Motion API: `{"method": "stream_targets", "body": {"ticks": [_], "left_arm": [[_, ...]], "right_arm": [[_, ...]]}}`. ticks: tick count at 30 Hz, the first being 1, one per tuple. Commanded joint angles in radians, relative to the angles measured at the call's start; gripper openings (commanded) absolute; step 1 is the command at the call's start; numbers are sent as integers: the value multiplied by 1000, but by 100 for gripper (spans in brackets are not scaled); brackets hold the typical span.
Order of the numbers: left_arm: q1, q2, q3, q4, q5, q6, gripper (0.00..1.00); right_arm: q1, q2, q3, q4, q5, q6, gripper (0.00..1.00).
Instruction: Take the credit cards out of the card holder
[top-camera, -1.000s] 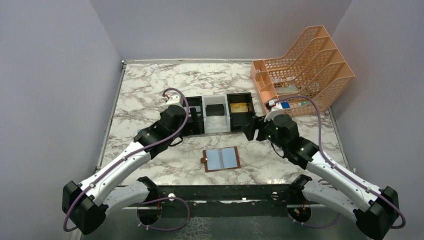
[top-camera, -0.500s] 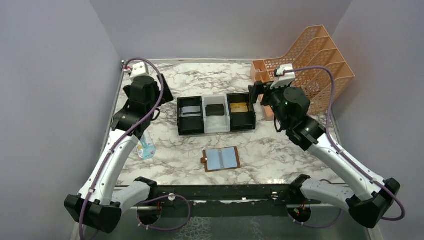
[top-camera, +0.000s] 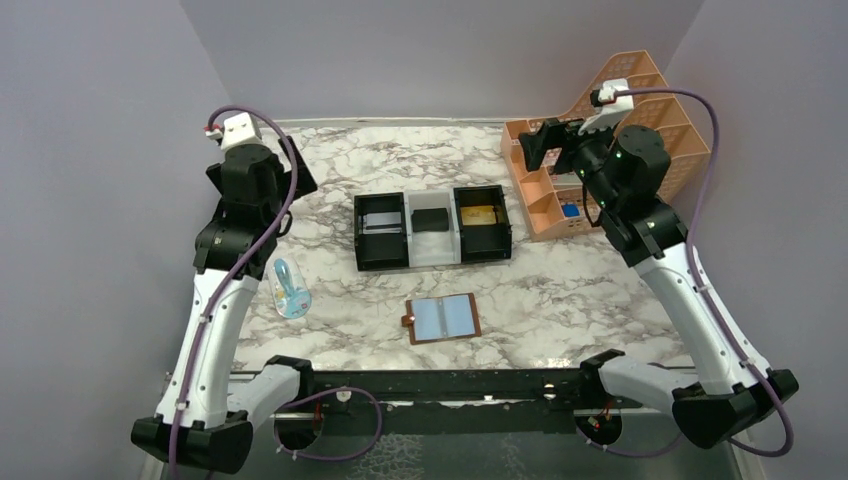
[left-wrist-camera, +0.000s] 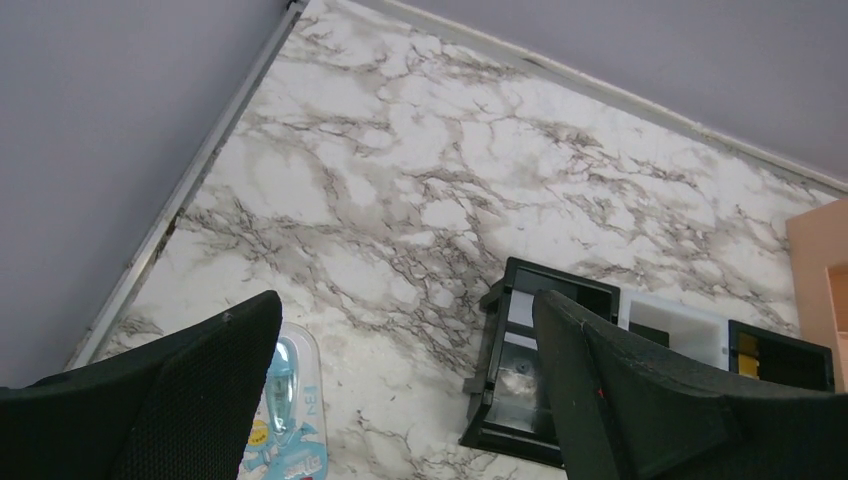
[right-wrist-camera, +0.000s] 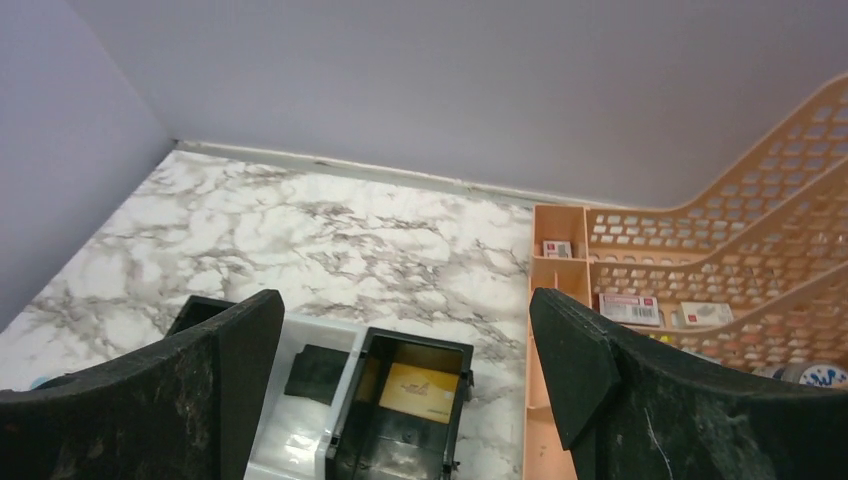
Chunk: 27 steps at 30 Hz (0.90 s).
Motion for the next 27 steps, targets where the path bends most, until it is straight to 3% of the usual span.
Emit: {"method": "stream_targets", "body": {"ticks": [1,13,27], "left_arm": [[3,-67,61,-34,-39,45,99],[4,-90,81,-43,-51,50,99],[3,-80,56,-42,-19,33,99]], "right_arm": [[2,-61,-2,7,-119,-27,96],[2,-96,-78,-76,-58,-30,99],[3,-139,-117,11,-65,-17,99]]}}
